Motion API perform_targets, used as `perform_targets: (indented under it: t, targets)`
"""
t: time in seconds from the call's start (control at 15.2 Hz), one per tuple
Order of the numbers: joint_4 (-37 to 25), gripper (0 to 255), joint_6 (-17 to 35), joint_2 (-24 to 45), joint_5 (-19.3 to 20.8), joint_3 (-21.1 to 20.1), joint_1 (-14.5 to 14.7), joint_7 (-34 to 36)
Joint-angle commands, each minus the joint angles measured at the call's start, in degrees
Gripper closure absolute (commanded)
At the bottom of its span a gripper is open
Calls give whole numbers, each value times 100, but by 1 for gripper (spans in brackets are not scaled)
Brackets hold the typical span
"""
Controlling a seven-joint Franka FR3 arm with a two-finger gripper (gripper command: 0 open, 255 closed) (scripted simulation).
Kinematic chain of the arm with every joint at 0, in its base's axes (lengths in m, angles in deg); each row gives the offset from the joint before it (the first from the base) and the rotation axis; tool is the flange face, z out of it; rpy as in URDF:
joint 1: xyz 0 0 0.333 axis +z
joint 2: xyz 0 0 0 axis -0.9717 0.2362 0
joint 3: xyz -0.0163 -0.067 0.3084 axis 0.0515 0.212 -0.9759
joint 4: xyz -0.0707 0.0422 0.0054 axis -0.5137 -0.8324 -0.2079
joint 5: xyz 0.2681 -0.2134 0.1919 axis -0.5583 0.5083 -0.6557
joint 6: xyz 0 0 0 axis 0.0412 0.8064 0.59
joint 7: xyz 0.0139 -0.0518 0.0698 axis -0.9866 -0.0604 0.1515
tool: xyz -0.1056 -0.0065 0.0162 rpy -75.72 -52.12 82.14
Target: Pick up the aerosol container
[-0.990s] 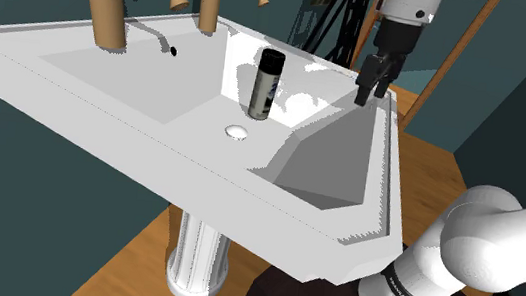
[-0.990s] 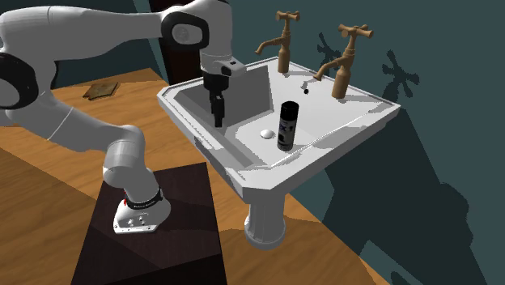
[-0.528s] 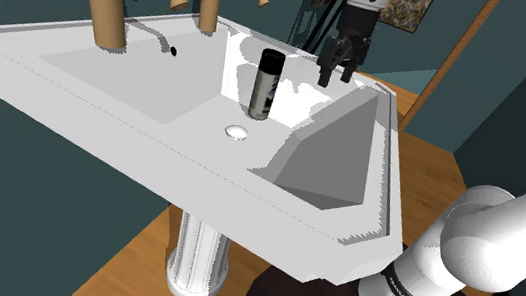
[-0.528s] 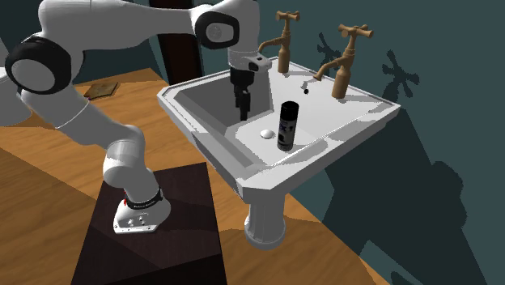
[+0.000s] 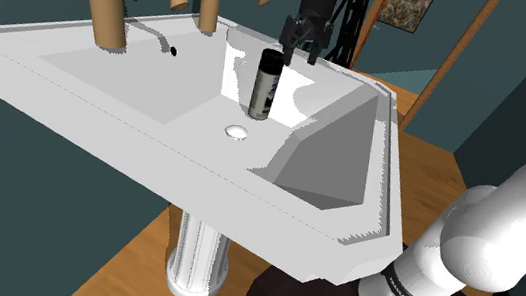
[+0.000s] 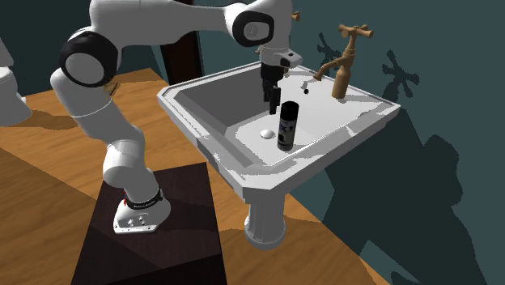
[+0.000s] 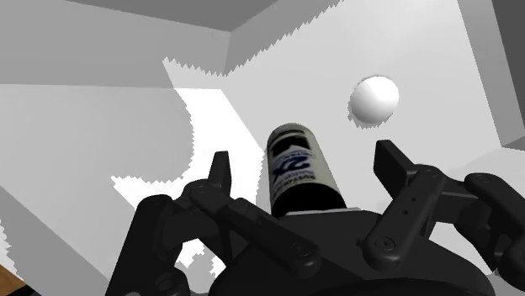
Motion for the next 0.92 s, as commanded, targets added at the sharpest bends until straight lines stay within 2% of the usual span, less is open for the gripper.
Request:
perform_targets:
  t: [0.0,0.26,0.73,0.86]
  targets:
    - [-495,0,-6,427,-26,-5,-1,75]
    - [-1415,0,-77,1175,-62,-9,0,200]
    - [-749,0,525,1111,-63,-8,0,198]
    - [-748,0,525,1110,-63,-8,0,198]
